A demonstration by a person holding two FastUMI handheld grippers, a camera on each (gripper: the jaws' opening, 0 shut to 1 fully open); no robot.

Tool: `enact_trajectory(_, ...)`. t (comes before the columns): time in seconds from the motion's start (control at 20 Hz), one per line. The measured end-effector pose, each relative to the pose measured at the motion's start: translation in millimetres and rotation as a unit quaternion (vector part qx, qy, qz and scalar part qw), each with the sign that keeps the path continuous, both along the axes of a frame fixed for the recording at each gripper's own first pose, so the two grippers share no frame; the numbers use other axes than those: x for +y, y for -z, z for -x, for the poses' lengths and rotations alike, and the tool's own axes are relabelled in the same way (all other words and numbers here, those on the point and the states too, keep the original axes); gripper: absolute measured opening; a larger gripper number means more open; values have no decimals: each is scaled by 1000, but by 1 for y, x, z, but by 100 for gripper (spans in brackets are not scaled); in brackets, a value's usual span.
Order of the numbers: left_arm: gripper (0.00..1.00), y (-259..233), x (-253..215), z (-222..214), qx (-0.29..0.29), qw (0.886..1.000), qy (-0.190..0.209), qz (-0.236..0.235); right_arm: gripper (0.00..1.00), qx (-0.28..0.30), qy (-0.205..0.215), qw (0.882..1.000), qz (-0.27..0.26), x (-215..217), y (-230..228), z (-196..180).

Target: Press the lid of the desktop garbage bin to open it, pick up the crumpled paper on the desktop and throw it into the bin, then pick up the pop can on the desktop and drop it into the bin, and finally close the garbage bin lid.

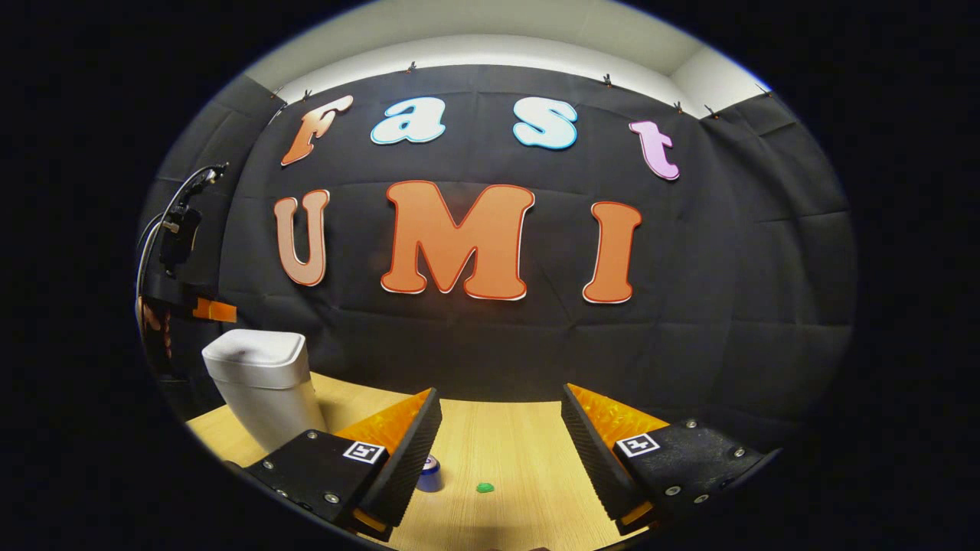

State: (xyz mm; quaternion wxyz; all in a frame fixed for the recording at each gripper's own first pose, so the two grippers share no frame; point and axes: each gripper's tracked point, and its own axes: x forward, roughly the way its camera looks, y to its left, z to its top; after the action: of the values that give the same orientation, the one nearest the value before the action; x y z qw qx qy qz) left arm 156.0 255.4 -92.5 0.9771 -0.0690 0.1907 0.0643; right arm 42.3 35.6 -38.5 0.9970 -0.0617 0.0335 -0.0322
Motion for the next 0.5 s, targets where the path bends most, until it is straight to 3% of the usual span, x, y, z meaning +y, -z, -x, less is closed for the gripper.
enact_trajectory(0.25,0,50,-2,-7,70,996,53,6,94,7,50,999,2,7,12,9)
enact_trajectory(0.5,0,58,-2,-3,101,992,74,-6,94,22,68,997,5,13,21,13)
